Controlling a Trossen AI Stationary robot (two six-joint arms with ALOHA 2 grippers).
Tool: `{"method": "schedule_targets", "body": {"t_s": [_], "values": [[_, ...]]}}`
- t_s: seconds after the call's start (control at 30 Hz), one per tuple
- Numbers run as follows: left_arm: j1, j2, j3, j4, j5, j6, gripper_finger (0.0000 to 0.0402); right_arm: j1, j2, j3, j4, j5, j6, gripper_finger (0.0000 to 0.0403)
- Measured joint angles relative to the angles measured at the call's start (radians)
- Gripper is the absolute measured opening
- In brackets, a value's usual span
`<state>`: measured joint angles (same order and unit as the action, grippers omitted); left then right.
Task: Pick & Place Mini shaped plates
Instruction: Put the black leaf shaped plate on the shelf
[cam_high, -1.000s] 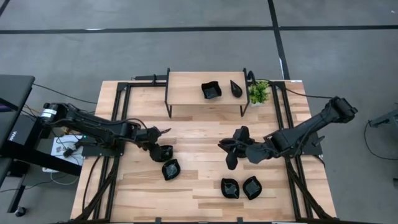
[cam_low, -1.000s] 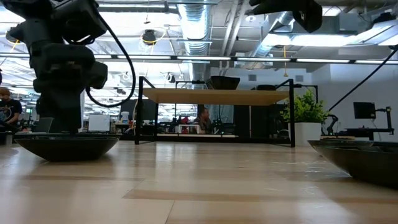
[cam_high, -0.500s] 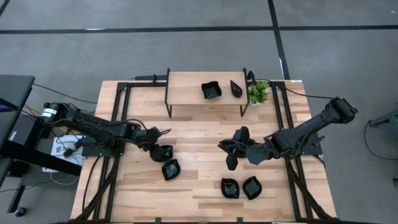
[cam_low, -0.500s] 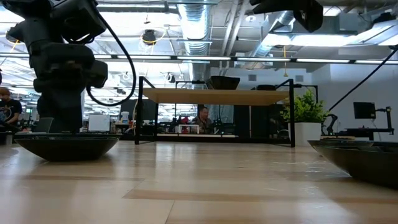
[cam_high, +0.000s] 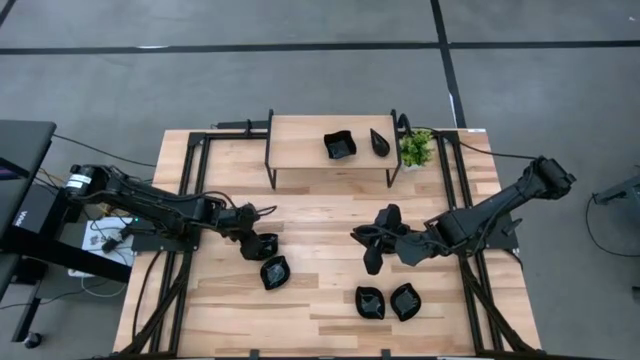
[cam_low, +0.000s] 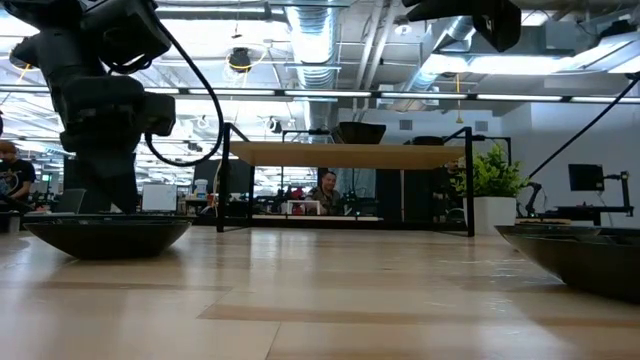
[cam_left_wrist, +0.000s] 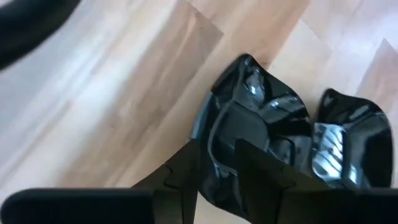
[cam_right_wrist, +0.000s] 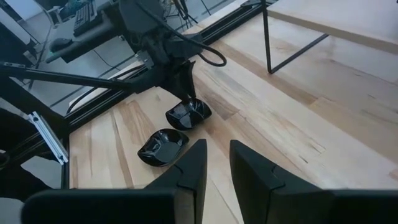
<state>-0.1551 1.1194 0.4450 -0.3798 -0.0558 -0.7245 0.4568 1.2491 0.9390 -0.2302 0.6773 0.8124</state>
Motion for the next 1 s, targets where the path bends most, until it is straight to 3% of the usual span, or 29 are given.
{"method": "schedule_targets", "body": {"t_s": [0.4,0.8,1.0], "values": [[0.063,0.000,0.000,0.000,0.006,0.049,0.0105,-0.001,0.000,0.000,0.000,0.000,0.000,0.0065],[0.099,0.052,0.000,0.005,0.055,0.100,0.0181,-0.001,0.000,0.000,0.001,0.000,0.001,0.0065],[0.099,0.066,0.000,0.019,0.071,0.099,0.0195,-0.001,0.000,0.000,0.001,0.000,0.001,0.0065]]}}
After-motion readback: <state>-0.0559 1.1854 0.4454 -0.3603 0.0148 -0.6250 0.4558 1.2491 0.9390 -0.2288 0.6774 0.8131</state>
